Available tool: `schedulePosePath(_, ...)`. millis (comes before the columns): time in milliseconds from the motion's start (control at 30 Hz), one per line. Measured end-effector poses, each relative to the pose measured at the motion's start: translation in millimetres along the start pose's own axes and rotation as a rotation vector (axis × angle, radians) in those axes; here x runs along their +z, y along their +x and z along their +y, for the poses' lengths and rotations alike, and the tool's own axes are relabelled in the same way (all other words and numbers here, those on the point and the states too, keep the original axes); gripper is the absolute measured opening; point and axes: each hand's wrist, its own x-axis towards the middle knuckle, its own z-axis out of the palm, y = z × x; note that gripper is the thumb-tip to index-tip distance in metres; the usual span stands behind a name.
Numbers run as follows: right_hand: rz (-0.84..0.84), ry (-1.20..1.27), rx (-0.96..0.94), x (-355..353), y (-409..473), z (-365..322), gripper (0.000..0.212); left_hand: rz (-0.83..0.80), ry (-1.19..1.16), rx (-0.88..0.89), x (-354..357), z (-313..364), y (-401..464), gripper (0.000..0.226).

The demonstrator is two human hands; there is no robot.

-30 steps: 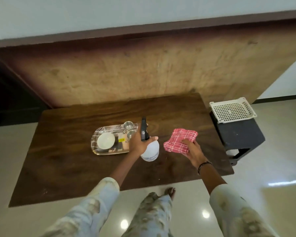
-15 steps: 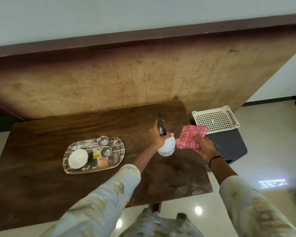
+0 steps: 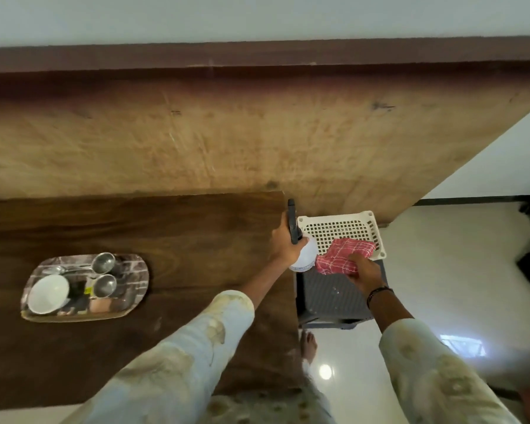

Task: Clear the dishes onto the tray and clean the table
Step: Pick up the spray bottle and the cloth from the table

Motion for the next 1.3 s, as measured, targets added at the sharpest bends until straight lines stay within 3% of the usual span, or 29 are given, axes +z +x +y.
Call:
schedulePosePath(133, 0.027, -0.054, 0.017, -33, 58, -17, 0.04, 0.029, -0.035, -0.074, 62, 11, 34, 0.069)
schedulePosePath(333, -0.001, -0.043, 0.111, -52, 143, -26, 0.044, 0.085, -0.059, -0.136, 128, 6, 79, 0.069)
schedulePosePath(500, -0.156, -0.014, 0.061, -47, 194, -20, 0.047, 0.097, -0.078, -0.134, 160, -11, 111, 0.07)
schedulePosePath(567, -0.165, -0.184, 0.069, -48, 201, -9, 0.049, 0.111, -0.06, -0.104, 169, -17, 116, 0.067)
schedulePosePath(700, -0.088, -0.81, -0.059, -59, 210, 22, 0.048, 0.123, -0.045, -0.103, 183, -32, 119, 0.068)
schedulePosePath(900, -0.077, -1.148, -0.153, -73, 222, 40, 0.043, 0.111, -0.041, -0.14, 190, -43, 118, 0.069)
schedulePosePath(1133, -0.108, -1.101, -0.071, -83, 209, 40, 0.034, 0.113, -0.003, -0.114, 197, -61, 114, 0.074)
schedulePosePath(1300, 0.145, -0.935, -0.162, -82, 198, 41, 0.023, 0.034, 0.065, -0.106, 196, -66, 111, 0.081)
